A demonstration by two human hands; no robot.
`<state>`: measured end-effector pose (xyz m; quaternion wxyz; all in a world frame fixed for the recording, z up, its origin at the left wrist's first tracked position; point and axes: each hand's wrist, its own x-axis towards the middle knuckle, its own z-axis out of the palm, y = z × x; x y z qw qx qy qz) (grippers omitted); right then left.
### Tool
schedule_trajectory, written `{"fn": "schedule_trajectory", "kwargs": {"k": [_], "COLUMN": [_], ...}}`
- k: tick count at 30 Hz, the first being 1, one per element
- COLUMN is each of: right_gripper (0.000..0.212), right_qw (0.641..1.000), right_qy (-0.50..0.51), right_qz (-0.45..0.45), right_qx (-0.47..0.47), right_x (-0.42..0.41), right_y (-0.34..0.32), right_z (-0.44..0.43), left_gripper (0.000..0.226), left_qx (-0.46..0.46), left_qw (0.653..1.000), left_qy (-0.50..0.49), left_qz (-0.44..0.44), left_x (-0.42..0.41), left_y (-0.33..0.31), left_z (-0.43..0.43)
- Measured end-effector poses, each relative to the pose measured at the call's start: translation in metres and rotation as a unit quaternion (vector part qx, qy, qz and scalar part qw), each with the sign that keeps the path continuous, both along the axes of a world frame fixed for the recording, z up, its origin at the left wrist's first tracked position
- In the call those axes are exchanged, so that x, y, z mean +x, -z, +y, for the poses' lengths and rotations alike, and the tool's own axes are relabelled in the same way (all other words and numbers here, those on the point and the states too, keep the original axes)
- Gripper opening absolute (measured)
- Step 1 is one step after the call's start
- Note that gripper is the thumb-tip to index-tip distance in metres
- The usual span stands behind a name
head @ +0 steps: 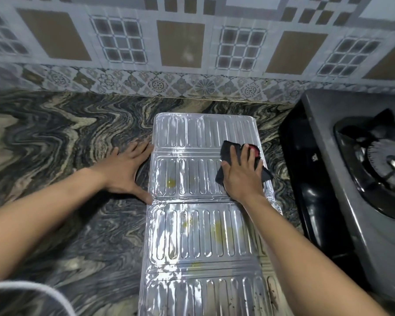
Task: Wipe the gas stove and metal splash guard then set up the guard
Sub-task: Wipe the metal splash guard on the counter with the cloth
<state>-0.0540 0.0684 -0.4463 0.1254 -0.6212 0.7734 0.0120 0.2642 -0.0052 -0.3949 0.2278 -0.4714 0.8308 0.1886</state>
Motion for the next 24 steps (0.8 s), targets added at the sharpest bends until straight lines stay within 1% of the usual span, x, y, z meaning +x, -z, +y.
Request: {"fn": "schedule_trajectory", "kwargs": {"k": [2, 6, 8, 10, 14, 18, 22, 24], "right_gripper": [0.062, 0.061, 0.062, 0.061, 0.059, 0.057, 0.055, 0.054], "right_qw": [1.0, 1.0, 1.0, 1.0, 0.995, 0.972, 0.942, 0.929], "right_qy": [0.003, 0.02, 0.017, -0.009, -0.096, -0.232, -0.334, -0.365], "right_qz": [-0.002, -0.001, -0.004, -0.002, -0.015, -0.036, -0.038, -0.053], "right_qx": [0.002, 0.02, 0.022, 0.017, 0.002, -0.004, 0.014, 0.031], "right_x": [0.001, 0.008, 0.016, 0.028, 0.069, 0.116, 0.118, 0.111], "right_y": [-0.001, -0.003, -0.005, -0.007, -0.007, -0.004, -0.006, -0.013], "right_z": [0.001, -0.003, -0.007, -0.014, -0.032, -0.039, -0.028, -0.017], "left_gripper": [0.161, 0.169, 0.169, 0.171, 0.174, 0.175, 0.174, 0.172], "left_qx": [-0.006, -0.001, 0.019, 0.036, 0.041, 0.043, 0.047, 0.048], "left_qw": [1.0, 1.0, 1.0, 0.998, 0.998, 0.998, 0.998, 0.998], "left_qy": [0.015, -0.005, -0.006, -0.013, -0.018, -0.018, -0.023, -0.026], "left_qz": [-0.018, -0.001, -0.024, -0.044, -0.048, -0.042, -0.042, -0.043], "left_x": [0.003, -0.002, -0.006, -0.009, -0.012, -0.009, -0.009, -0.009], "left_y": [0.004, 0.003, 0.003, 0.003, 0.003, 0.005, 0.005, 0.004], "left_z": [0.005, 0.002, -0.001, -0.004, -0.006, -0.005, -0.005, -0.005]}}
